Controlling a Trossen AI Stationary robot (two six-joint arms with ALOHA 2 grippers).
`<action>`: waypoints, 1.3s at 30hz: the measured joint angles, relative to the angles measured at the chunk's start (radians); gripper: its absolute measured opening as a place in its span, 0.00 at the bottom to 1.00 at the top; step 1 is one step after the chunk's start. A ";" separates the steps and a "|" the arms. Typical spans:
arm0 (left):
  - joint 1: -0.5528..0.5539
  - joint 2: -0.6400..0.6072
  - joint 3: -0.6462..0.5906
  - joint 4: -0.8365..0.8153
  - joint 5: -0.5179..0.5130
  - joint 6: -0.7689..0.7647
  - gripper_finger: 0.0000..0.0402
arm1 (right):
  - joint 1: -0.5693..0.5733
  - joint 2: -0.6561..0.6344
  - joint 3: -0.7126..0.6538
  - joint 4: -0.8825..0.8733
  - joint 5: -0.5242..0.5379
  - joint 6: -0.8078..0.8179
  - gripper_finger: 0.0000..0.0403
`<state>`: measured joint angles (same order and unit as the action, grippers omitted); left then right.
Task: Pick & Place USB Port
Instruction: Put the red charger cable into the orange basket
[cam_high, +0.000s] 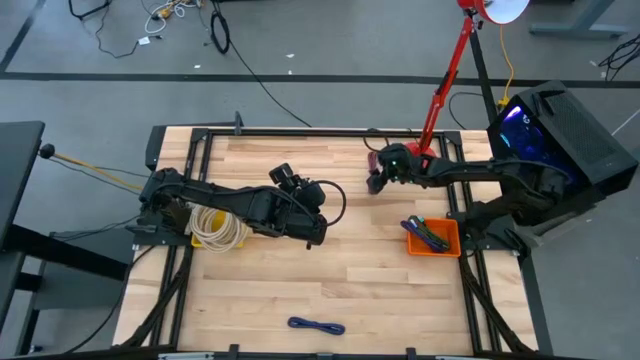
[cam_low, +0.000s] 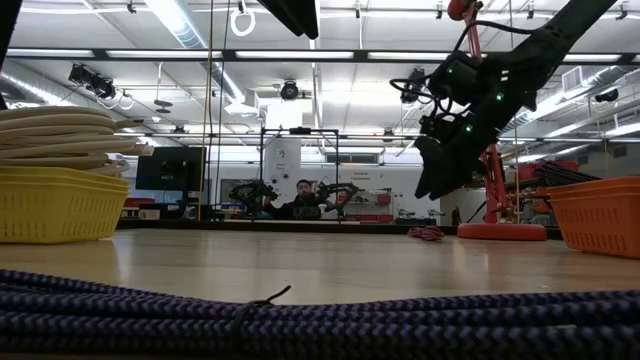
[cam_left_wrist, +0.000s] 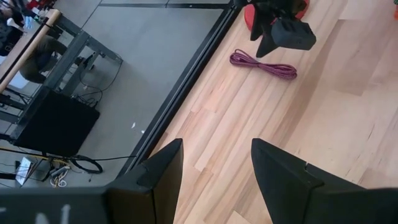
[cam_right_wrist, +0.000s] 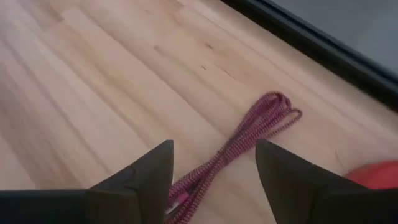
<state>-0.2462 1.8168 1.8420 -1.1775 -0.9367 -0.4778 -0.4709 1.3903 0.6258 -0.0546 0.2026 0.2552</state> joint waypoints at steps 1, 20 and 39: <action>0.000 0.000 0.000 0.001 0.000 0.000 0.49 | 0.002 0.000 0.000 -0.009 0.000 0.023 0.57; 0.001 0.000 0.000 0.023 0.003 0.002 0.49 | 0.016 0.028 0.134 -0.278 -0.036 -0.009 0.52; 0.001 0.000 0.000 0.027 0.025 0.018 0.49 | 0.016 0.210 0.134 -0.145 -0.110 0.058 0.52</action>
<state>-0.2451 1.8168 1.8420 -1.1501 -0.9115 -0.4595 -0.4549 1.6001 0.7601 -0.1996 0.0921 0.3135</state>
